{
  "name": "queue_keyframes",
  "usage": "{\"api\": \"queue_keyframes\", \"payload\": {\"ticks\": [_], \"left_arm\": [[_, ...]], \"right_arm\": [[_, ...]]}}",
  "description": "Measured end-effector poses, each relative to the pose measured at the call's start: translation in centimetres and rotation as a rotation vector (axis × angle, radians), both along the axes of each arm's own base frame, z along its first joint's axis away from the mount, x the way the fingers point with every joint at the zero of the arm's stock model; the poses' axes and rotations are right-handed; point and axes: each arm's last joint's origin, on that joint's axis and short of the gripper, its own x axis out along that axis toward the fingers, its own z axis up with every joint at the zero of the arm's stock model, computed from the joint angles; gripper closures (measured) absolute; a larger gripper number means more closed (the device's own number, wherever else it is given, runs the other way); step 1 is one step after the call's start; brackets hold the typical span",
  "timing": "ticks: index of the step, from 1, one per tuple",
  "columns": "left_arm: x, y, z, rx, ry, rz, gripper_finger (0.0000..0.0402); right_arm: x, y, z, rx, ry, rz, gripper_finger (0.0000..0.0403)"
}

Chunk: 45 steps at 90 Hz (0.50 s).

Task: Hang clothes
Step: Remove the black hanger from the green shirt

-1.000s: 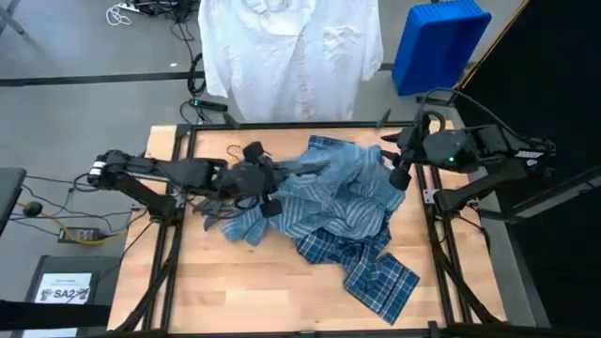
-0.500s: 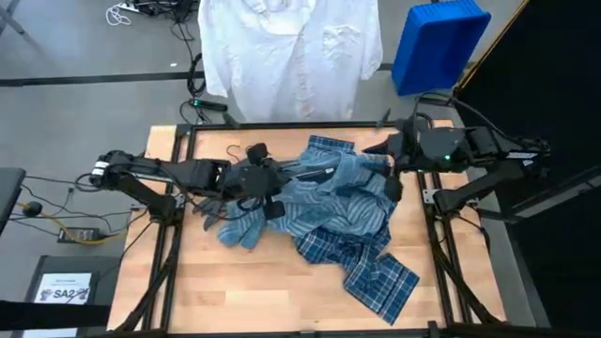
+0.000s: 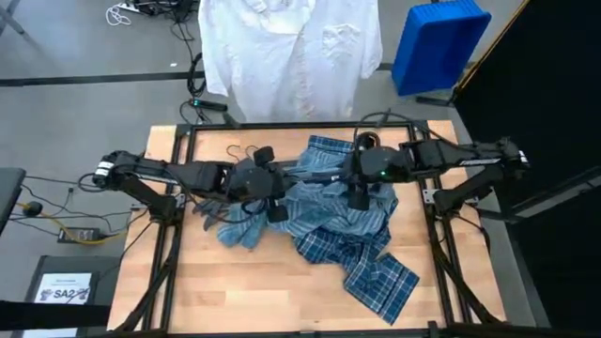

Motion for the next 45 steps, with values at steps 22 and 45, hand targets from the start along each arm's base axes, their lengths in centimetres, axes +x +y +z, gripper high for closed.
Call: {"api": "queue_keyframes", "payload": {"ticks": [22,45], "left_arm": [[-0.4,0.1,0.4,0.018,-0.005,0.015,0.0387],[-0.7,0.0,1.0,0.049,-0.034,0.014,0.0387]], "right_arm": [[-4.0,-0.6,0.7,0.027,0.062,-0.144,0.0285],[-5.9,-0.9,0.9,0.053,0.088,-0.219,0.0300]]}}
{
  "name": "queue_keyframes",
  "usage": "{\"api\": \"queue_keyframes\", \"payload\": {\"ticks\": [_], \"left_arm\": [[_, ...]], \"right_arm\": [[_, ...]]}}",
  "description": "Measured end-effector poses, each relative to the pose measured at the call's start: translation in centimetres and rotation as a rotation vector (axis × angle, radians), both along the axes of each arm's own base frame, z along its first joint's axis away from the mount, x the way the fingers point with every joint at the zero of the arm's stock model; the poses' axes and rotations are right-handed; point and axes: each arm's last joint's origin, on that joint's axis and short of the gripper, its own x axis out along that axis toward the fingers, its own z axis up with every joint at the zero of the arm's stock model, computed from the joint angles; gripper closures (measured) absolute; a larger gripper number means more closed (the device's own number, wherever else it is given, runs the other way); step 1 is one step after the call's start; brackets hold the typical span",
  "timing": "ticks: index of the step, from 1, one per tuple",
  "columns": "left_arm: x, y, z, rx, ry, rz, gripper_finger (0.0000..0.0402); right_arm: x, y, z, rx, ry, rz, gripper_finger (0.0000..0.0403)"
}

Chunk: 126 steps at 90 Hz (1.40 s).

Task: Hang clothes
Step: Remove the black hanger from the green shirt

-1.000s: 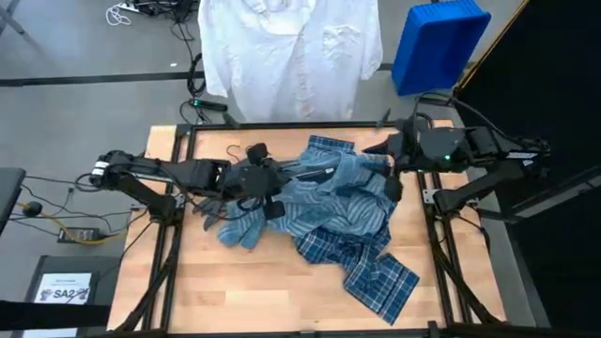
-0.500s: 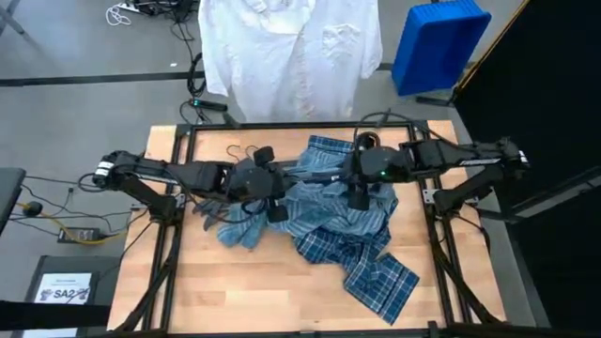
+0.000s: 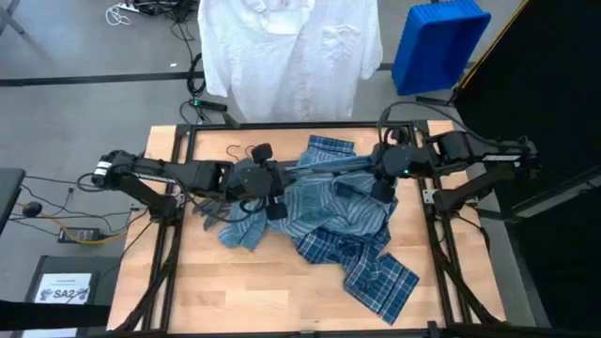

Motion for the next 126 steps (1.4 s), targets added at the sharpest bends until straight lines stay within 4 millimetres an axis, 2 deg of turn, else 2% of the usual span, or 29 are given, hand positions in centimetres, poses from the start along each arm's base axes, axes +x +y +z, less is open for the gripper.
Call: {"api": "queue_keyframes", "payload": {"ticks": [31,76,96,106,126], "left_arm": [[-2.6,-0.5,2.0,0.023,-0.053,0.000,0.0387],[-3.0,-2.5,2.4,0.060,-0.080,-0.067,0.0387],[-5.2,-3.3,3.5,0.074,-0.104,-0.073,0.0387],[-5.1,-3.4,3.4,0.076,-0.103,-0.069,0.0387],[-3.7,-3.9,2.2,0.063,-0.068,-0.059,0.0387]], "right_arm": [[-0.1,0.0,0.0,0.003,-0.002,-0.006,0.0301],[-0.1,0.0,-0.1,0.003,0.009,-0.004,0.0302],[0.3,0.1,0.2,0.017,-0.040,0.006,0.0302],[0.4,0.2,0.2,-0.002,-0.040,0.033,0.0303],[0.2,1.0,1.0,-0.037,-0.096,0.157,0.0300]]}}
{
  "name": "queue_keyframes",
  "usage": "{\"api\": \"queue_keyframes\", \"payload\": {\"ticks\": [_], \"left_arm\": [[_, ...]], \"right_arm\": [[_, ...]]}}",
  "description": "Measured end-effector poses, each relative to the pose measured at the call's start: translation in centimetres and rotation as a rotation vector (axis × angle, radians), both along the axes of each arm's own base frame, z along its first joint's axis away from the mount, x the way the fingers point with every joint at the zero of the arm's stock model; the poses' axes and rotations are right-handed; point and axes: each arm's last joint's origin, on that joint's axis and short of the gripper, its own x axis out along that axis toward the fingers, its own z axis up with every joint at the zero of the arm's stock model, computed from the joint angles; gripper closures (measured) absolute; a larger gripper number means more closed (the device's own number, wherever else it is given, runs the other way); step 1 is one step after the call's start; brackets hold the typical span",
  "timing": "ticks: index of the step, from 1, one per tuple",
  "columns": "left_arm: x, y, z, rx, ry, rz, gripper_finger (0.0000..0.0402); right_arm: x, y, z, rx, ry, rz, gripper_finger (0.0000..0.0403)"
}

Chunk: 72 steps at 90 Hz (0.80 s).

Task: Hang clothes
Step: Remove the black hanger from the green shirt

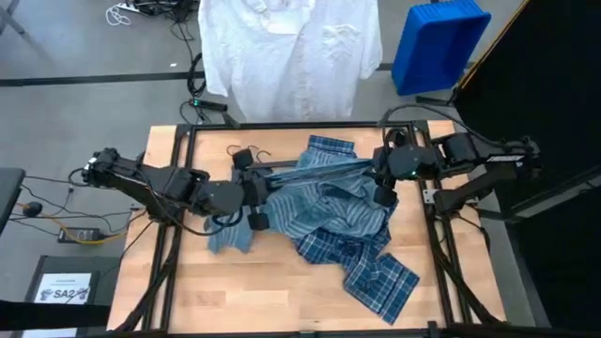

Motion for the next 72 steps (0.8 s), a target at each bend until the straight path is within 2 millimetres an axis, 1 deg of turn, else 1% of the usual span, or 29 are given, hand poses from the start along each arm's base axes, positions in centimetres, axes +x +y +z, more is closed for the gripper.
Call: {"api": "queue_keyframes", "payload": {"ticks": [15,36,56,66,72], "left_arm": [[0.7,-0.3,-0.4,-0.003,0.007,-0.022,0.0387],[1.5,-0.6,-0.2,0.016,-0.027,-0.056,0.0387],[2.2,-0.8,-0.3,0.030,-0.045,-0.071,0.0387],[2.3,-0.6,-0.3,0.030,-0.047,-0.063,0.0387],[2.5,-0.5,-0.5,0.032,-0.037,-0.056,0.0387]], "right_arm": [[-0.1,0.3,1.1,-0.007,-0.112,0.050,0.0293],[1.1,1.1,2.2,0.007,-0.240,0.181,0.0283],[2.6,1.6,2.4,0.037,-0.290,0.279,0.0272],[3.2,1.8,2.1,0.066,-0.278,0.321,0.0268],[3.2,1.9,1.9,0.075,-0.267,0.333,0.0265]]}}
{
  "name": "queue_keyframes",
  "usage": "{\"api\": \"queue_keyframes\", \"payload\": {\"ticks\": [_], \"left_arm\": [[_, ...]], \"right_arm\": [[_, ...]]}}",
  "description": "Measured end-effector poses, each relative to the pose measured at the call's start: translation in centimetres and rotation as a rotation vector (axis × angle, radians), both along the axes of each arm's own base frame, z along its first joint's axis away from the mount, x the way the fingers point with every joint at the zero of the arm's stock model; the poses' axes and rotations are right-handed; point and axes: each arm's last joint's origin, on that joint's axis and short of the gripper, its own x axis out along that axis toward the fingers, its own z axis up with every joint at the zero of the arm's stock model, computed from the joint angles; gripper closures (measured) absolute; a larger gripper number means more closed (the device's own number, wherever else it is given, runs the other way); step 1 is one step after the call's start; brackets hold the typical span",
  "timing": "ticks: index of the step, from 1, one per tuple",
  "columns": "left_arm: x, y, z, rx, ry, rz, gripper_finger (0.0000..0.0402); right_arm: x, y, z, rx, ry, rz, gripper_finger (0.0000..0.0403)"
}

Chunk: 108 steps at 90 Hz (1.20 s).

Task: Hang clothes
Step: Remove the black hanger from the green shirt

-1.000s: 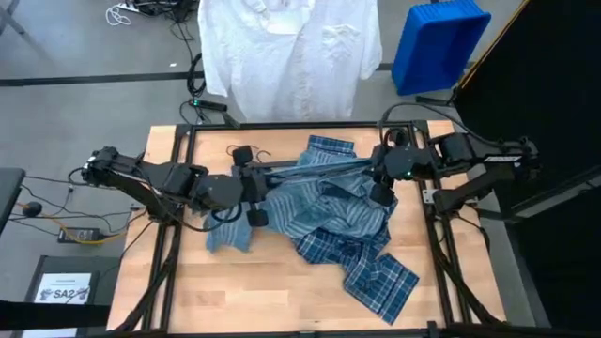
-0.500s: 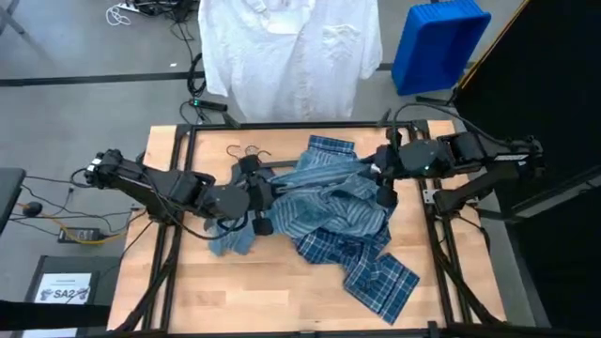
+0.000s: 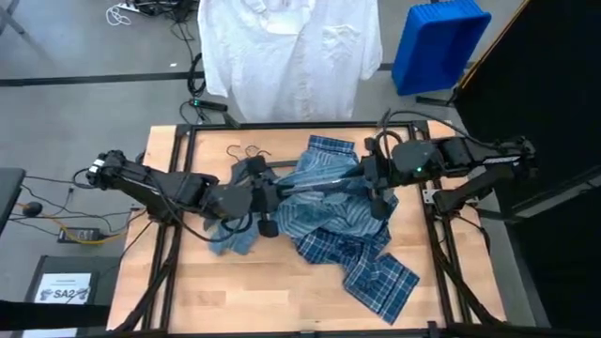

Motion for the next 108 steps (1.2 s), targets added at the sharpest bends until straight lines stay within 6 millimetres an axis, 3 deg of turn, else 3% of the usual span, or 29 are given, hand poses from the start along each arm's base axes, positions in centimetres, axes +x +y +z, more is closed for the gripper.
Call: {"api": "queue_keyframes", "payload": {"ticks": [23,48,64,74,108], "left_arm": [[0.2,0.1,0.0,0.023,0.001,0.004,0.0387],[0.3,0.0,0.2,0.007,-0.018,-0.024,0.0387],[0.3,0.0,0.3,0.011,-0.029,-0.031,0.0387],[0.3,0.1,0.4,0.015,-0.042,-0.012,0.0363],[-0.6,0.3,1.2,0.282,0.013,0.223,0.0273]], "right_arm": [[-0.6,-0.3,-0.7,-0.016,0.078,-0.095,0.0260],[0.2,-0.9,-0.9,-0.032,0.079,-0.121,0.0260],[0.7,-0.7,-1.2,-0.054,0.099,-0.078,0.0317],[0.8,-0.6,-1.3,-0.050,0.106,-0.024,0.0377],[0.8,-0.9,-1.1,-0.023,0.074,-0.178,0.0378]]}}
